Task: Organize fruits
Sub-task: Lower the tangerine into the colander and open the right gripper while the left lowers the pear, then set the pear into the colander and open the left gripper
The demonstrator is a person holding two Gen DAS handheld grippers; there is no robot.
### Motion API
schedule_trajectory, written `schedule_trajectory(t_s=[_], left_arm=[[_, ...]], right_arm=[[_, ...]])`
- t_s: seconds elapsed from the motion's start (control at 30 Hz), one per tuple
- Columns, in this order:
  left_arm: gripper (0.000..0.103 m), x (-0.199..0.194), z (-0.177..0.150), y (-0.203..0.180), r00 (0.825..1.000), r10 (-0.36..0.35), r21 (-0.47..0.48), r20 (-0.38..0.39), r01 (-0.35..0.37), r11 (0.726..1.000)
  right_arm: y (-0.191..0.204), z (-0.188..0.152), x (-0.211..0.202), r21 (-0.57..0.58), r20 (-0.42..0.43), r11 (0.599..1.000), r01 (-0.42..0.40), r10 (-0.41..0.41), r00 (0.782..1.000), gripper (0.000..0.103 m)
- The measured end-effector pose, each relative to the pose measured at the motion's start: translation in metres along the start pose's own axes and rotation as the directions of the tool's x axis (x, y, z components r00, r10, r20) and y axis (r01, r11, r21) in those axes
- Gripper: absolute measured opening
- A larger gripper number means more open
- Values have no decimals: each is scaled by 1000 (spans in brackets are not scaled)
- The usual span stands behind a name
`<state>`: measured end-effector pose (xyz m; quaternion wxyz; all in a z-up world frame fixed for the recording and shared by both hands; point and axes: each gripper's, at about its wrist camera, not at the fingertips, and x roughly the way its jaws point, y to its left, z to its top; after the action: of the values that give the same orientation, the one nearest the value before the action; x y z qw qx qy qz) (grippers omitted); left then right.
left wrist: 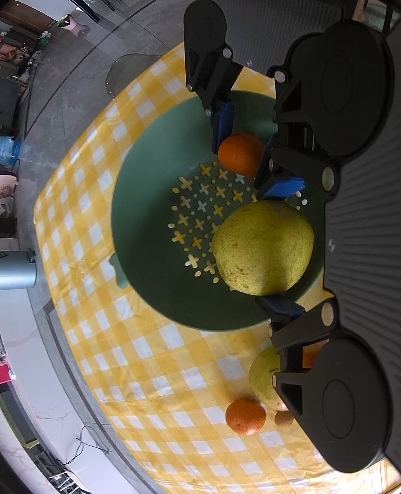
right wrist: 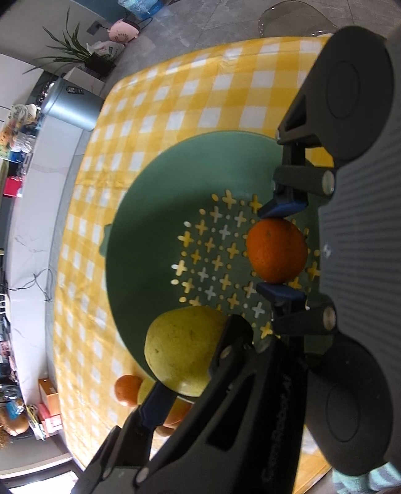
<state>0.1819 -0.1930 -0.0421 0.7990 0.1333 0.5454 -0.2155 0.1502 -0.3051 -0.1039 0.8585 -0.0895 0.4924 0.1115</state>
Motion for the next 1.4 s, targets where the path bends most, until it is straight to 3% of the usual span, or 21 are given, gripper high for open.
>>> schedule_trajectory(t_s=[0.43,0.8,0.93,1.17,1.27,1.4], left_arm=[[74,10,-1,-4,1000,2,2,-2,-2,1000],[74,20,2,-2,999,-44,-37,-30,43,998],[74,21,7,2,996,-67,-72,-59,63,995],[74,18,7,1,996,-69,-97,-63,62,993],[74,17,10,2,995,-69,-107,-75,61,992],[74,14,9,2,994,-70,-111,-81,60,992]], right_arm=[[8,0,2,-44,-30,998,47,-48,998,42],[7,-1,-1,-90,-44,993,80,-84,995,43],[4,2,-7,-106,-23,988,117,-120,993,54],[1,0,-18,-101,-1,987,124,-125,992,54],[0,0,-25,-80,14,991,108,-107,994,61],[2,-1,-31,-78,27,991,108,-107,994,62]])
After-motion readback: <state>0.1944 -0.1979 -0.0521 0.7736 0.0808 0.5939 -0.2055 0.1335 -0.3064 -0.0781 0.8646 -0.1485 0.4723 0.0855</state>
